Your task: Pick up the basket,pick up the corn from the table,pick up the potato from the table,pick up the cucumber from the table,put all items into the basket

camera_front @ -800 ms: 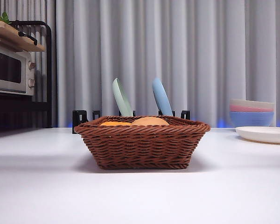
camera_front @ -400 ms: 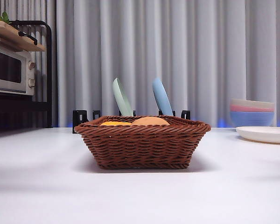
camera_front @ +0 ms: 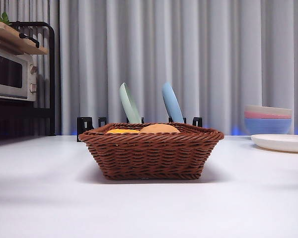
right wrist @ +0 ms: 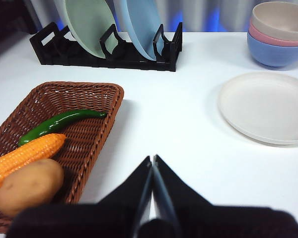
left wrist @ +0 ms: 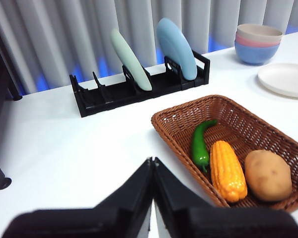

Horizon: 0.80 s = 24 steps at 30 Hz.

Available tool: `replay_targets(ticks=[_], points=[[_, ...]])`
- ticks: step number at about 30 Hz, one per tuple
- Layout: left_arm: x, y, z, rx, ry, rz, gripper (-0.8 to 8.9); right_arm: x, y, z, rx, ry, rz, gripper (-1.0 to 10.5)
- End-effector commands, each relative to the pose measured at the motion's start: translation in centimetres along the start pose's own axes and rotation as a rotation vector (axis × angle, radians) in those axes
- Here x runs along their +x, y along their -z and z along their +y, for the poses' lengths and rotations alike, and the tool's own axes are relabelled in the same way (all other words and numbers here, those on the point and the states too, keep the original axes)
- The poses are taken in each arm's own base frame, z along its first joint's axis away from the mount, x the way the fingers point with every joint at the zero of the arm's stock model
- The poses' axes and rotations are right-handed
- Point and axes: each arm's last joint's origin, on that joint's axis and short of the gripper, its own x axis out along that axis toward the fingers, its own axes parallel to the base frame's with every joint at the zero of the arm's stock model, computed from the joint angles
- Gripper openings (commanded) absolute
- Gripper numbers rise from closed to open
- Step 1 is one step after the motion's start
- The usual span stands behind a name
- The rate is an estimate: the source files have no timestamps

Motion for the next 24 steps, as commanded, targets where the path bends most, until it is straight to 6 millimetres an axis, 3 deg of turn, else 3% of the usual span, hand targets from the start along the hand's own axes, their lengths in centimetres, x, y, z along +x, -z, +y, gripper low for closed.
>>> replay_targets(ticks=[1, 9, 16, 24], points=[[0.1, 0.3, 0.0, -0.003, -0.006, 0.013, -0.01, 0.0, 0.1, 0.0, 0.009, 0.003, -0.001, 0.0], [-1.2, 1.5, 1.4, -0.018, -0.042, -0.019, -0.01, 0.0, 0.1, 0.0, 0.008, 0.004, 0.006, 0.0], [-0.4, 6.8, 3.5, -0.091, -0.276, -0.127, -0.01, 0.0, 0.2, 0.0, 0.008, 0.004, 0.011, 0.0], [1.7, 12.4, 4.4, -0.072, -0.248, -0.151, -0.01, 0.0, 0.2, 0.0, 0.008, 0.004, 0.011, 0.0]])
